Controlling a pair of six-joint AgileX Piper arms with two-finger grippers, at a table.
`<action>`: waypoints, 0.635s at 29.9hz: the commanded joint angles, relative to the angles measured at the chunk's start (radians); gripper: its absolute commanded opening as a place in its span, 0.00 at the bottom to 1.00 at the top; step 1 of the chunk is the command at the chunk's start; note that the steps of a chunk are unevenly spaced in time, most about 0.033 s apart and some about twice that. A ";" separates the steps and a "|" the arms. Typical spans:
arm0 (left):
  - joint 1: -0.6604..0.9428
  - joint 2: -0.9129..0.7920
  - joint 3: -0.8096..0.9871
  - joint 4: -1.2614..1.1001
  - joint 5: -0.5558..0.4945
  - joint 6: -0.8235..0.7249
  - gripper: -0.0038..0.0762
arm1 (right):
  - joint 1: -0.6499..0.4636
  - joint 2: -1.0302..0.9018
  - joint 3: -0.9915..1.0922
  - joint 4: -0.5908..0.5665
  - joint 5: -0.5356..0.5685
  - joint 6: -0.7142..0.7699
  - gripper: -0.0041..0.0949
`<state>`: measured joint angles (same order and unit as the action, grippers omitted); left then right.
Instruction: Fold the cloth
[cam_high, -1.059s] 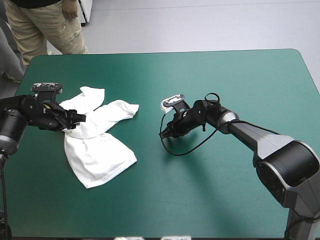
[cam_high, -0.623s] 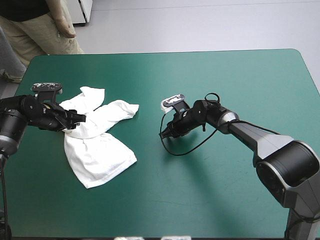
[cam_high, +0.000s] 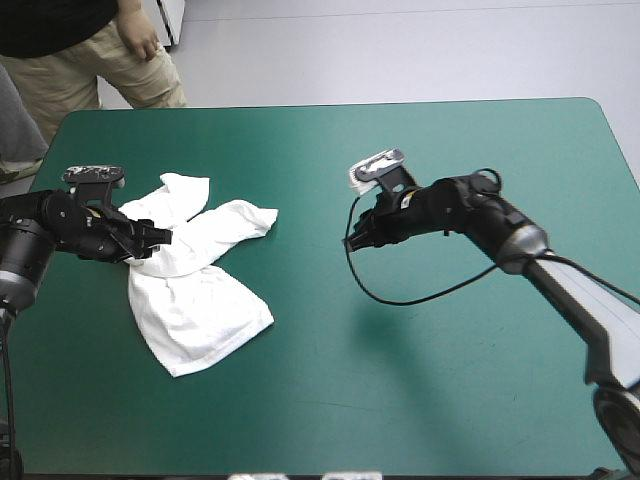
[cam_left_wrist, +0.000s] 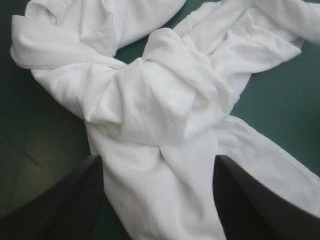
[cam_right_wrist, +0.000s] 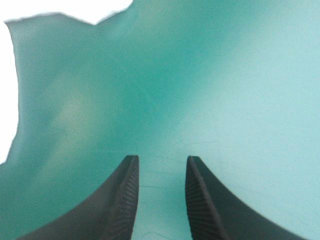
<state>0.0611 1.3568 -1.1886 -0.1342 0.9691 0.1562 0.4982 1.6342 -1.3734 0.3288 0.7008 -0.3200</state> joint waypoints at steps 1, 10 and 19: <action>0.000 -0.034 -0.036 -0.009 -0.033 -0.001 0.62 | -0.047 -0.186 -0.029 -0.014 0.011 0.021 0.35; 0.000 -0.034 -0.036 -0.011 -0.031 -0.001 0.62 | -0.240 -0.509 -0.029 -0.143 0.096 0.125 0.35; 0.000 -0.034 -0.036 -0.020 -0.040 0.010 0.62 | -0.308 -0.774 -0.007 -0.283 0.171 0.224 0.35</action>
<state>0.0611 1.3568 -1.1886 -0.1373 0.9691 0.1594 0.1973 0.9323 -1.3701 0.0596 0.9226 -0.1146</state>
